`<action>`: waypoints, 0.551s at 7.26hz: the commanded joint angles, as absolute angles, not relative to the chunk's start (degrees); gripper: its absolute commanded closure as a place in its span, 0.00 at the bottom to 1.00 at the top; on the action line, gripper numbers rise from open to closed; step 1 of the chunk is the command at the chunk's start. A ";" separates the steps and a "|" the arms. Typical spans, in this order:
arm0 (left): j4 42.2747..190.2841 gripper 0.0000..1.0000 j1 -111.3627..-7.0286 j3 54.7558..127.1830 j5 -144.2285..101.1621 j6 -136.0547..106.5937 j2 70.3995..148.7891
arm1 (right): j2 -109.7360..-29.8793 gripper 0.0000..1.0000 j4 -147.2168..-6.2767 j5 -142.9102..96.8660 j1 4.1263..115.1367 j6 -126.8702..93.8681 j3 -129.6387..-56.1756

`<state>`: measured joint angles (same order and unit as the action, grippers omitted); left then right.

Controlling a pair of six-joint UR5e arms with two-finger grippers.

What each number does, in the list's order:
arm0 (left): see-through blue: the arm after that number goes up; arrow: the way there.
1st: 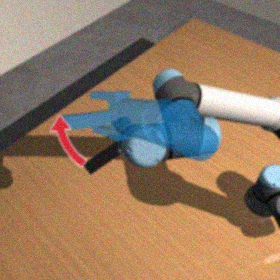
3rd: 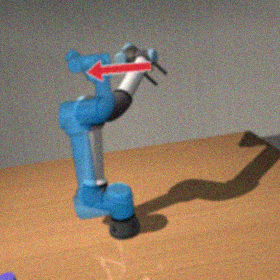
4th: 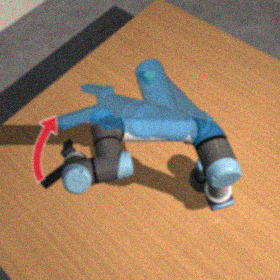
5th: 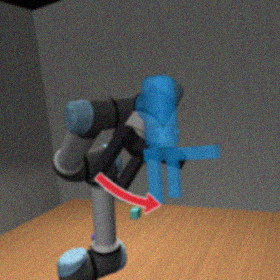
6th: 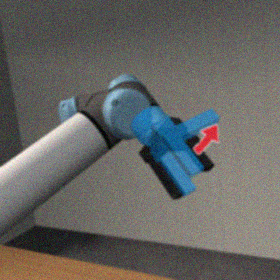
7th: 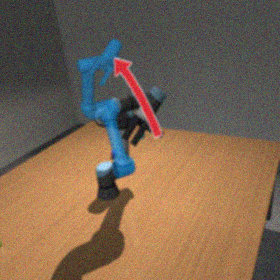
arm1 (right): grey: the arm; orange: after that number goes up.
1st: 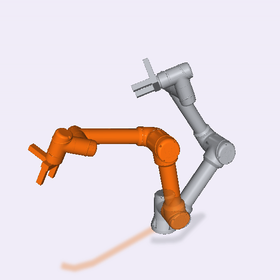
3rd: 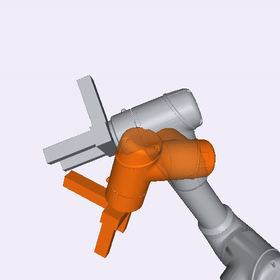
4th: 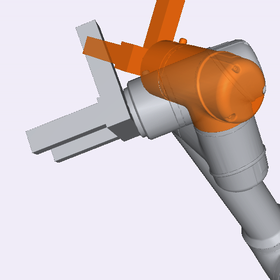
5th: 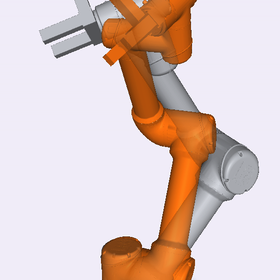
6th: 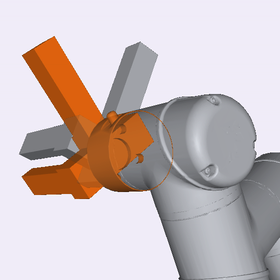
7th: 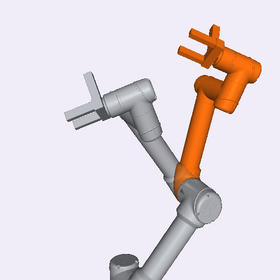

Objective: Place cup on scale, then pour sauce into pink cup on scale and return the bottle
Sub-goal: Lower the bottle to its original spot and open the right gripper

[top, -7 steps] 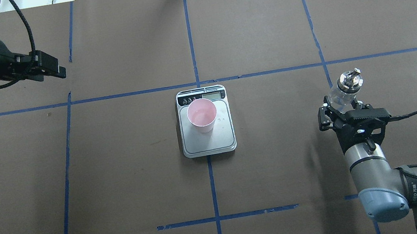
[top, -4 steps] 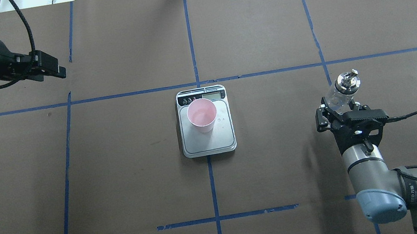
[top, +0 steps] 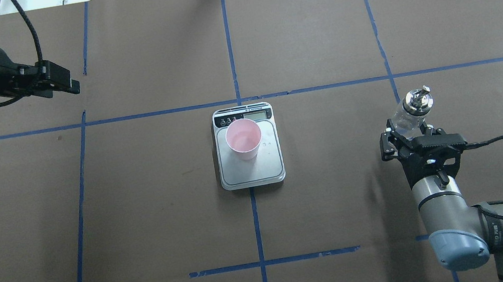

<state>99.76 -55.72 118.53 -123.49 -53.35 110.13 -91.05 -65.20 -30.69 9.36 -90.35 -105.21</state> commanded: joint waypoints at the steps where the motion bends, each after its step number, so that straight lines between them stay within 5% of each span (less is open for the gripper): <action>1: 99.76 0.39 -55.81 118.48 -123.49 -53.35 110.13 | -91.05 0.35 -65.21 -30.67 9.23 -90.35 -104.77; 2: 99.76 0.39 -55.81 118.56 -123.49 -53.35 110.13 | -91.05 0.00 -65.21 -30.76 9.23 -90.26 -103.29; 4: 99.76 0.39 -55.72 118.48 -123.49 -53.35 110.13 | -90.97 0.00 -65.13 -30.67 9.14 -90.26 -103.62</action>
<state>99.76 -55.76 118.54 -123.49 -53.35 110.13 -91.01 -65.16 -30.74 9.18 -90.28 -103.59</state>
